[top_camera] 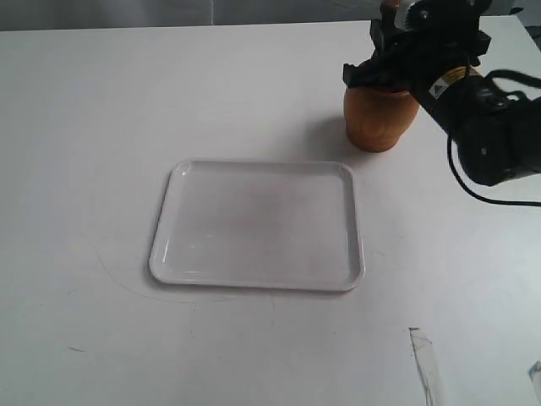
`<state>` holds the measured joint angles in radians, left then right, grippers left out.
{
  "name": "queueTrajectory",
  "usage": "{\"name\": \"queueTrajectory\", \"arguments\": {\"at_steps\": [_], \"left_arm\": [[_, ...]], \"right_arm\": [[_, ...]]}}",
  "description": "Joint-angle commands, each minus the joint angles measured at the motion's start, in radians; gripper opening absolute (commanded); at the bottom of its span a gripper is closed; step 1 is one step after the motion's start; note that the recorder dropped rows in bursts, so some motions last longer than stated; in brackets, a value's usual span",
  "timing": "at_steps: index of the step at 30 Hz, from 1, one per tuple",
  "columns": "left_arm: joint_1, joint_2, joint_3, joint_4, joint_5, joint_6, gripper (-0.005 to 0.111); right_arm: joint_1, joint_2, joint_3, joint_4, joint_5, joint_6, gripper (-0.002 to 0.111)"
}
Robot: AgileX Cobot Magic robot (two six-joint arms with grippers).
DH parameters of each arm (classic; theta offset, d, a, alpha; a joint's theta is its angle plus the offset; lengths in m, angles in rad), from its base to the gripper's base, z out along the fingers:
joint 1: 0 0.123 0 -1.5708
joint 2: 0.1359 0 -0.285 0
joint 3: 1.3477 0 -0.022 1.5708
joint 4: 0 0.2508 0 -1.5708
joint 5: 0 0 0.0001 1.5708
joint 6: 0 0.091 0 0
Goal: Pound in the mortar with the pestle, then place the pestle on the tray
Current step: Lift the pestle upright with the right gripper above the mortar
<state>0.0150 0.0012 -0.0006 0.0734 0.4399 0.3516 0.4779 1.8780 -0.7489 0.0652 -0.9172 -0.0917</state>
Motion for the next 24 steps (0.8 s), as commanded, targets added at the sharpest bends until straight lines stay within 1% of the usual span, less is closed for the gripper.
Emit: {"name": "queueTrajectory", "arguments": {"at_steps": [1, 3, 6, 10, 15, 19, 21, 24], "left_arm": [[-0.008, -0.001, 0.001, -0.007, -0.003, -0.008, 0.000], [-0.008, -0.001, 0.001, -0.007, -0.003, -0.008, 0.000], [-0.008, -0.001, 0.001, -0.007, -0.003, -0.008, 0.000], [-0.008, -0.001, 0.001, -0.007, -0.003, -0.008, 0.000], [-0.008, -0.001, 0.001, -0.007, -0.003, -0.008, 0.000], [-0.008, -0.001, 0.001, -0.007, -0.003, -0.008, 0.000], [-0.008, -0.001, 0.001, -0.007, -0.003, -0.008, 0.000], [-0.008, -0.001, 0.001, -0.007, -0.003, -0.008, 0.000]], "right_arm": [[-0.002, 0.067, 0.003, 0.017, 0.002, 0.008, 0.000], [-0.002, 0.034, 0.003, 0.020, -0.022, -0.003, 0.000], [-0.002, -0.082, 0.003, 0.023, -0.049, -0.037, 0.000], [0.000, -0.314, 0.003, -0.037, -0.064, -0.040, 0.000], [-0.002, -0.531, 0.003, -0.019, -0.051, -0.045, 0.000], [-0.003, -0.540, 0.003, -0.010, 0.023, -0.081, 0.000], [-0.003, -0.497, 0.003, -0.010, 0.058, -0.088, 0.000], [-0.003, -0.375, 0.003, -0.002, 0.066, -0.088, 0.000]]}}
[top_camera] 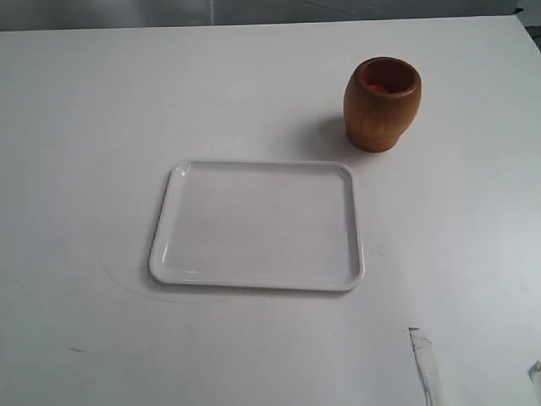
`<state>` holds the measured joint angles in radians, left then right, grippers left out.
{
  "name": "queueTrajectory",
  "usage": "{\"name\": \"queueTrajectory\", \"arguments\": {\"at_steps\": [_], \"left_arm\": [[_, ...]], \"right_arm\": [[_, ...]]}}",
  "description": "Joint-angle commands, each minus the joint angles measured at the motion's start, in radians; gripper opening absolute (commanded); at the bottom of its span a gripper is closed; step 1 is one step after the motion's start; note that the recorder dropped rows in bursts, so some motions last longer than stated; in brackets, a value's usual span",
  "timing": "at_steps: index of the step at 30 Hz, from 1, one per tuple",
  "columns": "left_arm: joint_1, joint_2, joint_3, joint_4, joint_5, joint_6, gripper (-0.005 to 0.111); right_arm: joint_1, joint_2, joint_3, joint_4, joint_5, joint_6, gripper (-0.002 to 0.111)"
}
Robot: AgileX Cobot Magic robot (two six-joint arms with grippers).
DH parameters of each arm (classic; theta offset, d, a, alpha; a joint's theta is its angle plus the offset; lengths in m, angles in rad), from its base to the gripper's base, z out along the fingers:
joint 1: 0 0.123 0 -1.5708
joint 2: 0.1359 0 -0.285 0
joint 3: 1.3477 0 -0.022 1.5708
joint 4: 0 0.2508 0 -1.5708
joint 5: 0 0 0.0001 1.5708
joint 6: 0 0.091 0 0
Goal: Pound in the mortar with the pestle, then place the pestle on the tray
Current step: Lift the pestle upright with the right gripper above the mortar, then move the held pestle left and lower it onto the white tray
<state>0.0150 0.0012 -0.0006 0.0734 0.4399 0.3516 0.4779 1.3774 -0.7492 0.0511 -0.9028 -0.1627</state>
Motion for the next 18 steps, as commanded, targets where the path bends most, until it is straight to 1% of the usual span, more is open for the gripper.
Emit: {"name": "queueTrajectory", "arguments": {"at_steps": [1, 4, 6, 9, 12, 14, 15, 16, 17, 18], "left_arm": [[-0.008, -0.001, 0.001, -0.007, -0.003, -0.008, 0.000], [-0.008, -0.001, 0.001, -0.007, -0.003, -0.008, 0.000], [-0.008, -0.001, 0.001, -0.007, -0.003, -0.008, 0.000], [-0.008, -0.001, 0.001, -0.007, -0.003, -0.008, 0.000], [-0.008, -0.001, 0.001, -0.007, -0.003, -0.008, 0.000], [-0.008, -0.001, 0.001, -0.007, -0.003, -0.008, 0.000], [-0.008, -0.001, 0.001, -0.007, -0.003, -0.008, 0.000], [-0.008, -0.001, 0.001, -0.007, -0.003, -0.008, 0.000], [-0.008, -0.001, 0.001, -0.007, -0.003, -0.008, 0.000], [-0.008, -0.001, 0.001, -0.007, -0.003, -0.008, 0.000]], "right_arm": [[-0.003, 0.175, 0.003, 0.018, 0.049, -0.013, 0.000], [-0.003, 0.407, 0.003, 0.063, 0.036, 0.010, 0.000], [0.000, 0.508, 0.003, 0.063, 0.012, 0.025, 0.000], [0.000, 0.547, 0.003, 0.037, -0.031, 0.060, 0.000], [0.000, 0.442, 0.003, 0.033, -0.049, 0.058, 0.000], [0.001, 0.312, 0.003, -0.033, -0.034, 0.068, 0.000], [0.001, 0.229, 0.003, -0.108, -0.007, 0.100, 0.000], [0.001, 0.159, 0.003, -0.223, 0.016, 0.173, 0.000], [0.004, 0.090, 0.003, -0.386, 0.044, 0.278, 0.000], [0.013, 0.055, 0.003, -0.478, 0.052, 0.335, 0.000]]}}
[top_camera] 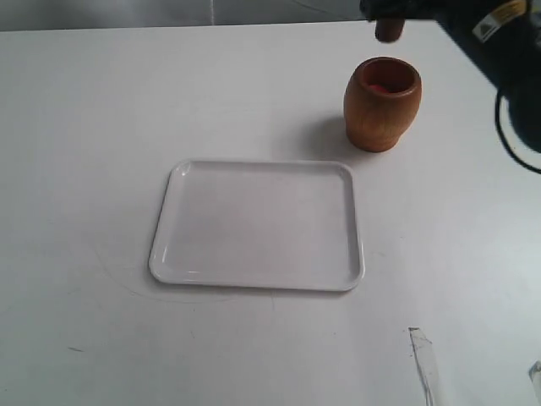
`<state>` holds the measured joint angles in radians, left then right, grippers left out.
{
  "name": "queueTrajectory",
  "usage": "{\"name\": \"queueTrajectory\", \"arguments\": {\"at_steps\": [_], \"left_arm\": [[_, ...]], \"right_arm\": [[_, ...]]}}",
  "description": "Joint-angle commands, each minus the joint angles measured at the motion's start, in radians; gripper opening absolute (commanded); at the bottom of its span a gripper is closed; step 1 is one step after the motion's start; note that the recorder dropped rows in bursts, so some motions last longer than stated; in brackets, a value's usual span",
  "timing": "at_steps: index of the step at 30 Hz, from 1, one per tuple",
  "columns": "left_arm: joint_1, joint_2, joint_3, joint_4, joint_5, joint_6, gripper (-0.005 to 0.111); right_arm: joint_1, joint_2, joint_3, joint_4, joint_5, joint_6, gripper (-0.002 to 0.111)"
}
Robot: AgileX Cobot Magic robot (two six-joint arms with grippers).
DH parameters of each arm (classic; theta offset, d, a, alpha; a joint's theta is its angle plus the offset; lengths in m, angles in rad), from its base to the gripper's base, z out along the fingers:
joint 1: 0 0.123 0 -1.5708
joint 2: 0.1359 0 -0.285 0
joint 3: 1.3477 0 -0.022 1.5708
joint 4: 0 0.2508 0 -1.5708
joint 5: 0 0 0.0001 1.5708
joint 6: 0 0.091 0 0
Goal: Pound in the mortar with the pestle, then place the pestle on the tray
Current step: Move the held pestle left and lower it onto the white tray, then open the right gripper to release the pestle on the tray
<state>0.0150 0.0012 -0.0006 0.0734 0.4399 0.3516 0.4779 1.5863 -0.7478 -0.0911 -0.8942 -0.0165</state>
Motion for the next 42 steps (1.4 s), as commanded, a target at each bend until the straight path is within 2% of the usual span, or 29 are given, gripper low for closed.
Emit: {"name": "queueTrajectory", "arguments": {"at_steps": [1, 4, 6, 8, 14, 17, 26, 32, 35, 42], "left_arm": [[-0.008, -0.001, 0.001, -0.007, -0.003, -0.008, 0.000], [-0.008, -0.001, 0.001, -0.007, -0.003, -0.008, 0.000], [-0.008, -0.001, 0.001, -0.007, -0.003, -0.008, 0.000], [-0.008, -0.001, 0.001, -0.007, -0.003, -0.008, 0.000], [-0.008, -0.001, 0.001, -0.007, -0.003, -0.008, 0.000], [-0.008, -0.001, 0.001, -0.007, -0.003, -0.008, 0.000], [-0.008, -0.001, 0.001, -0.007, -0.003, -0.008, 0.000], [-0.008, -0.001, 0.001, -0.007, -0.003, -0.008, 0.000], [-0.008, -0.001, 0.001, -0.007, -0.003, -0.008, 0.000], [-0.008, -0.001, 0.001, -0.007, -0.003, -0.008, 0.000]], "right_arm": [[0.040, -0.201, 0.002, -0.463, 0.080, 0.268, 0.000], [0.133, -0.217, 0.002, -0.590, 0.237, 0.335, 0.000], [0.220, -0.148, 0.002, -0.618, 0.443, 0.338, 0.000], [0.265, -0.062, 0.002, -0.633, 0.519, 0.357, 0.000], [0.291, 0.235, -0.035, -0.644, 0.519, 0.398, 0.000], [0.291, 0.293, -0.058, -0.644, 0.510, 0.443, 0.000], [0.291, 0.361, -0.069, -0.719, 0.524, 0.616, 0.000], [0.291, 0.361, -0.069, -0.722, 0.586, 0.651, 0.001], [0.291, 0.361, -0.069, -0.722, 0.593, 0.652, 0.009], [0.291, 0.355, -0.069, -0.722, 0.589, 0.682, 0.041]]}}
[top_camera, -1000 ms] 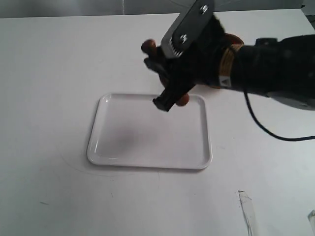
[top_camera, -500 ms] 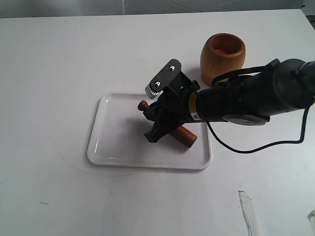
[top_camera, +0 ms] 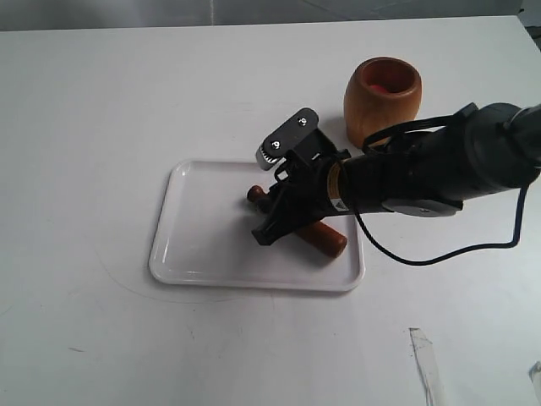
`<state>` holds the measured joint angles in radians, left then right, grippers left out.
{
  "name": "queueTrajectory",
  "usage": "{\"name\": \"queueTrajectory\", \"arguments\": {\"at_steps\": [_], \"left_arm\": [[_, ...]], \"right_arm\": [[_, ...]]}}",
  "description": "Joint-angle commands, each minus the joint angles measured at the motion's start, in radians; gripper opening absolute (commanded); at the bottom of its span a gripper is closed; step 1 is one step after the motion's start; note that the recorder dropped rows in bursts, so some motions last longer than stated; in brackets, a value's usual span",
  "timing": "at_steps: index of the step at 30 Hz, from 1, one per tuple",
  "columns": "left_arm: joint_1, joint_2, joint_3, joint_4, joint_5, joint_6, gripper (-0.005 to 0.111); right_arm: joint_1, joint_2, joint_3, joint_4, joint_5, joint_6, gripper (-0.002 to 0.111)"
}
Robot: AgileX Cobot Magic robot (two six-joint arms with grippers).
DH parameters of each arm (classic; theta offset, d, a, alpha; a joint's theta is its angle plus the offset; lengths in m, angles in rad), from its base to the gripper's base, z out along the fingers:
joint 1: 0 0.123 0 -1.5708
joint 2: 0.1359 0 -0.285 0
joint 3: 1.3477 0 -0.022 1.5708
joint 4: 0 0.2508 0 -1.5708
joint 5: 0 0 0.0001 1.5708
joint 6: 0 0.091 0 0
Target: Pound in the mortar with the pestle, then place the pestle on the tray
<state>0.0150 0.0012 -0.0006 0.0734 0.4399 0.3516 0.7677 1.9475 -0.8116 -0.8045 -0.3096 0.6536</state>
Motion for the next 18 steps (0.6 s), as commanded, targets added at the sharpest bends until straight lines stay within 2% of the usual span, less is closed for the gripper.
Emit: {"name": "queueTrajectory", "arguments": {"at_steps": [1, 7, 10, 12, 17, 18], "left_arm": [[-0.008, -0.001, 0.001, -0.007, -0.003, -0.008, 0.000], [-0.008, -0.001, 0.001, -0.007, -0.003, -0.008, 0.000], [-0.008, -0.001, 0.001, -0.007, -0.003, -0.008, 0.000], [-0.008, -0.001, 0.001, -0.007, -0.003, -0.008, 0.000], [-0.008, -0.001, 0.001, -0.007, -0.003, -0.008, 0.000], [-0.008, -0.001, 0.001, -0.007, -0.003, -0.008, 0.000]], "right_arm": [[0.001, -0.014, -0.005, -0.008, 0.004, 0.012, 0.042], [0.001, -0.159, -0.005, -0.008, 0.008, 0.012, 0.044], [0.001, -0.297, -0.005, -0.008, 0.008, 0.012, 0.040], [0.001, -0.393, -0.003, -0.008, 0.008, 0.012, 0.031], [0.001, -0.607, 0.045, -0.026, 0.008, 0.012, 0.000], [0.001, -0.653, 0.067, -0.026, 0.008, 0.012, 0.000]]}}
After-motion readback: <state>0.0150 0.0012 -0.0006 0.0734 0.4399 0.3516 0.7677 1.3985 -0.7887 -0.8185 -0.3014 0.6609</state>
